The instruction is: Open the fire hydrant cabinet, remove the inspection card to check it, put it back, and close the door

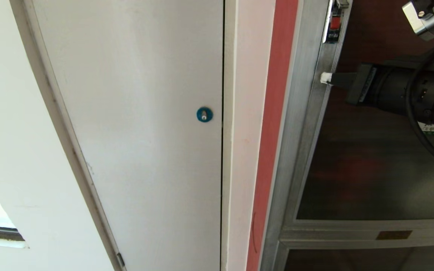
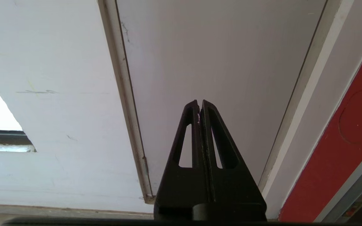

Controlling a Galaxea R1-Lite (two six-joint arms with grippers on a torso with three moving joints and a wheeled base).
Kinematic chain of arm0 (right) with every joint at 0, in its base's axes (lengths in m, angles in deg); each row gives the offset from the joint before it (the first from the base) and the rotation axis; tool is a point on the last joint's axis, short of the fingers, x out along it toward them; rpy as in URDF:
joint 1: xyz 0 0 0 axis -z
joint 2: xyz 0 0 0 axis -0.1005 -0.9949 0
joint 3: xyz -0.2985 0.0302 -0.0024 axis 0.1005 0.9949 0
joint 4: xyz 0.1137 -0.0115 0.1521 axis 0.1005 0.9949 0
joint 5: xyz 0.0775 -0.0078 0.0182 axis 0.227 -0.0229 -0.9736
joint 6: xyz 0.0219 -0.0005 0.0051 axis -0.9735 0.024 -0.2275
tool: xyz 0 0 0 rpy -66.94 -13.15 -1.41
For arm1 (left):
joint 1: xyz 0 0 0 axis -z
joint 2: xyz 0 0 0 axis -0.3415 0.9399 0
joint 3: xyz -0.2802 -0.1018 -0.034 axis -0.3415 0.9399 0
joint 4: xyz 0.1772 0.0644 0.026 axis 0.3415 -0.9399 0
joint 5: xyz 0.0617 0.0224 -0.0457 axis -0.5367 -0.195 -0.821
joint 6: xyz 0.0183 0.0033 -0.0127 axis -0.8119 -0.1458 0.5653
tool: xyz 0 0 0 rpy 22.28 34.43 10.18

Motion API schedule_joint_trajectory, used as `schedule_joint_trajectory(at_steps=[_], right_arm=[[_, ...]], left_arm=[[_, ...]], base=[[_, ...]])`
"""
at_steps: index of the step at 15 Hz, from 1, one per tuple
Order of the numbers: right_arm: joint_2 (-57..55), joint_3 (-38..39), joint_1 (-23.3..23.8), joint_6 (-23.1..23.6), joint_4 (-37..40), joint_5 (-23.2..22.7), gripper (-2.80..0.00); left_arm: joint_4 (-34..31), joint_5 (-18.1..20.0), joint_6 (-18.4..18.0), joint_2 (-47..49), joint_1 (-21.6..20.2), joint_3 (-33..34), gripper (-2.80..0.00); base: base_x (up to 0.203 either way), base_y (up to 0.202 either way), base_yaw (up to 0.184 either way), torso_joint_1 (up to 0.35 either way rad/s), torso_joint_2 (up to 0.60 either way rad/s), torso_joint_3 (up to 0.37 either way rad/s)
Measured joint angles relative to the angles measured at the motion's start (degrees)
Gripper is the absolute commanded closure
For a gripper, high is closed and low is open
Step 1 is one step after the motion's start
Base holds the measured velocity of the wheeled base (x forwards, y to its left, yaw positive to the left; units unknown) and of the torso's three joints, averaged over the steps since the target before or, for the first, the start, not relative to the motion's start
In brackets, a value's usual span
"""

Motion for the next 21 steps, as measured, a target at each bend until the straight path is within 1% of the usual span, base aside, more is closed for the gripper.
schedule_joint_trajectory(at_steps=[4,7,9,11,13,16,18,21], right_arm=[[-0.29,-0.1,0.6,0.13,0.03,0.92,0.0],[1.73,-0.13,0.51,0.27,0.42,1.27,0.0],[4.41,-0.16,0.14,0.24,0.62,0.22,0.0],[6.91,-1.9,-0.12,-0.09,2.4,-2.65,0.0],[8.44,-5.89,-0.12,-1.11,6.69,-3.87,0.0],[8.55,-15.02,-0.1,-2.11,12.02,-5.73,0.0],[6.61,-21.19,-0.05,-2.23,13.83,-6.18,0.0],[2.21,-28.52,0.01,-2.23,14.41,-6.3,0.0]], left_arm=[[0.0,0.0,0.0,0.0,0.0,0.0,0.0],[0.0,-0.02,0.0,0.0,0.0,0.0,0.0],[0.0,0.0,0.0,0.0,0.0,0.0,0.0],[0.0,0.0,0.0,0.0,0.0,0.0,0.0],[0.0,0.02,0.0,0.0,0.0,0.0,0.0],[0.0,0.0,-0.01,0.0,0.0,0.0,0.0],[0.0,0.0,-0.01,0.0,0.0,0.0,0.0],[0.0,0.0,-0.01,0.0,0.0,0.0,0.0]], base=[[0.0,0.0,0.0,0.0,0.0,0.0],[0.0,0.0,0.0,0.0,0.0,0.0],[0.0,0.0,0.0,0.0,0.0,0.0],[0.0,0.0,0.0,0.0,0.0,0.0],[0.0,0.0,0.0,0.0,0.0,0.0],[0.0,0.0,0.0,0.0,0.0,0.0],[0.0,0.0,0.0,0.0,0.0,0.0],[0.0,0.0,0.0,0.0,0.0,0.0]])
